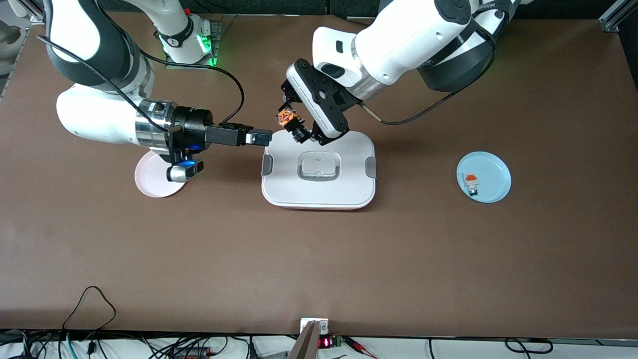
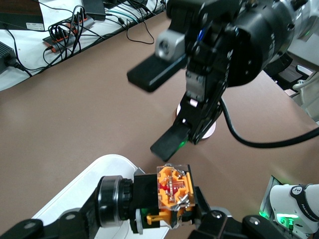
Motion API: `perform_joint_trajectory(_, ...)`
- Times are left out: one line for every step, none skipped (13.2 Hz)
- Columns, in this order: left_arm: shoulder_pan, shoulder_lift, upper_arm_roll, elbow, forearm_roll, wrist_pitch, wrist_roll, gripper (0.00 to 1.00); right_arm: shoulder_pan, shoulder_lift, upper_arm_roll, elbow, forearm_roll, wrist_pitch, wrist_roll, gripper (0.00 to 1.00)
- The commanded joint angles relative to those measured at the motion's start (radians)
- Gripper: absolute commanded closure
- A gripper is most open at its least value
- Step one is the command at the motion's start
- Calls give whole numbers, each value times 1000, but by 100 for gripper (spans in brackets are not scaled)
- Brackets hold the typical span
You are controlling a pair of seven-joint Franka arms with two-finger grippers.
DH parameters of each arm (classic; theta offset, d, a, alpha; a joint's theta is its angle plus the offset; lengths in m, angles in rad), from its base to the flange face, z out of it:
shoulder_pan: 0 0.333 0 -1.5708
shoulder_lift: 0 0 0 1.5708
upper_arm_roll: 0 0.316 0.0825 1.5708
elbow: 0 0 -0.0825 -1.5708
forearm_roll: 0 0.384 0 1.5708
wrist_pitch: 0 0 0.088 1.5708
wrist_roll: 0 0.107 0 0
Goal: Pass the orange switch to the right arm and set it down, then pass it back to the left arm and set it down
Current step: 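Close the right gripper on the switch held by the left gripper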
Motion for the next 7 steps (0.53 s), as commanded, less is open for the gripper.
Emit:
perform_joint_trajectory(-9, -8, 6, -6, 27, 14, -24, 97, 37, -23, 4, -58, 26, 49, -13, 0)
perform_joint_trajectory(-9, -8, 6, -9, 27, 12, -23, 97, 48, -24, 4, -61, 26, 58, -10, 0)
perform_joint_trajectory(-8, -12, 6, -15, 27, 11, -24, 97, 54, -27, 4, -62, 26, 56, -8, 0)
perform_joint_trajectory(-6, -15, 6, -16, 27, 7, -24, 97, 57, -27, 4, -63, 26, 50, -7, 0)
perform_joint_trajectory(-5, -17, 8, -18, 27, 4, -24, 97, 60, -27, 4, -63, 26, 47, -4, 0)
perform_joint_trajectory(-2, -18, 8, -18, 27, 4, -24, 97, 62, -29, 4, -63, 26, 46, -4, 0)
perform_joint_trajectory(-2, -18, 9, -18, 27, 4, -24, 97, 62, -29, 5, -63, 26, 44, -2, 0)
